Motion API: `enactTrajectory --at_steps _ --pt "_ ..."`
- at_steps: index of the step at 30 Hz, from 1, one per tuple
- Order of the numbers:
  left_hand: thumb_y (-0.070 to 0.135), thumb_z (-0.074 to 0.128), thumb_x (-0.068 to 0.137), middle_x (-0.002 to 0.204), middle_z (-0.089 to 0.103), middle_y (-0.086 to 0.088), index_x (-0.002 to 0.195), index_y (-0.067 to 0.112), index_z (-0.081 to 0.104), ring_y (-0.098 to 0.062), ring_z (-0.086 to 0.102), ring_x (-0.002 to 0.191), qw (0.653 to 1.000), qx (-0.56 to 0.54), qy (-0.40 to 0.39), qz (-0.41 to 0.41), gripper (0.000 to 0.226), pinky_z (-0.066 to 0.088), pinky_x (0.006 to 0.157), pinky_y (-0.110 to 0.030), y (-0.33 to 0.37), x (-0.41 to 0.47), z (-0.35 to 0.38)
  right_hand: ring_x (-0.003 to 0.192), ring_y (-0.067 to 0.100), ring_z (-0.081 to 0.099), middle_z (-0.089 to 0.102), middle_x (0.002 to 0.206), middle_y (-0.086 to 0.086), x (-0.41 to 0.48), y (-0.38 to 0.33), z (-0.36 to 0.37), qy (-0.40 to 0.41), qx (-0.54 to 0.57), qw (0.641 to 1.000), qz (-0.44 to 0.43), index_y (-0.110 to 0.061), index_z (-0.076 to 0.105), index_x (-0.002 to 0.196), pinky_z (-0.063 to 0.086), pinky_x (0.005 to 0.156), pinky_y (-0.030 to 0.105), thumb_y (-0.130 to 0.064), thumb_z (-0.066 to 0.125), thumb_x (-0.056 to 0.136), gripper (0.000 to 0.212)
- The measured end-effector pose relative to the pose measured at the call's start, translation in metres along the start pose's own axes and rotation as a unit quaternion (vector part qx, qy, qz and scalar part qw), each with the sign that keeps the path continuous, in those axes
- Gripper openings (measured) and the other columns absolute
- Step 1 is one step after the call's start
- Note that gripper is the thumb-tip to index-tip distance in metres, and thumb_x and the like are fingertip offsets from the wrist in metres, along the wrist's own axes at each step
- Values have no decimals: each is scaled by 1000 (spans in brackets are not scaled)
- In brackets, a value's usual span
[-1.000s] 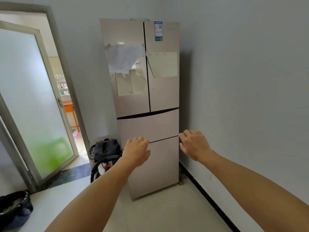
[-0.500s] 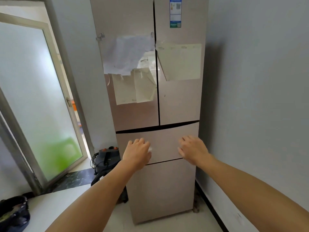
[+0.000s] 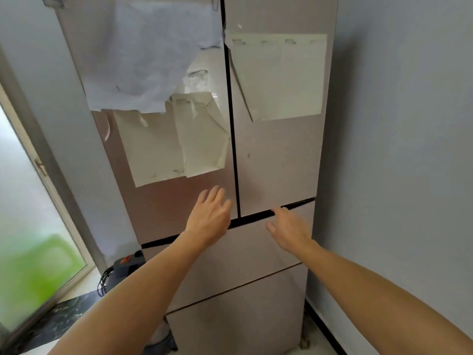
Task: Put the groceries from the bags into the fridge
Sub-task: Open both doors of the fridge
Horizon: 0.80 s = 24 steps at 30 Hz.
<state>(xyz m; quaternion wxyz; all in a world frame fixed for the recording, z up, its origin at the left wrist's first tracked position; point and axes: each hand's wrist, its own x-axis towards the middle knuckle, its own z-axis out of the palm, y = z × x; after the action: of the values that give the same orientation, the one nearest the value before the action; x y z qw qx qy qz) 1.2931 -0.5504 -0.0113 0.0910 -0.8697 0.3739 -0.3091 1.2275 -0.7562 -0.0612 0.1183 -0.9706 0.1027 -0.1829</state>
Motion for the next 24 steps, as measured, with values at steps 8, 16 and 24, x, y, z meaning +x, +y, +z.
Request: enactTrajectory --at_steps 8,16,24 --pt "12 62 75 152 27 -24 137 4 46 -38 21 143 998 23 58 18 64 18 114 -57 -37 38 88 125 37 47 47 140 20 83 -19 64 8 364 876 316 -2 31 144 39 98 40 -50 36 100 65" --pt "20 43 92 157 18 -17 148 8 31 -31 16 145 980 79 161 87 58 12 118 -48 -70 41 139 109 45 55 54 128 24 148 -31 110 139 579 608 525 -3 38 134 45 95 56 -70 33 89 81" --pt "22 42 91 156 21 -15 146 9 35 -30 19 145 970 94 205 93 58 11 118 -47 -72 44 148 117 38 51 51 135 13 151 -36 121 139 647 559 500 -8 40 136 45 99 52 -75 32 86 83"
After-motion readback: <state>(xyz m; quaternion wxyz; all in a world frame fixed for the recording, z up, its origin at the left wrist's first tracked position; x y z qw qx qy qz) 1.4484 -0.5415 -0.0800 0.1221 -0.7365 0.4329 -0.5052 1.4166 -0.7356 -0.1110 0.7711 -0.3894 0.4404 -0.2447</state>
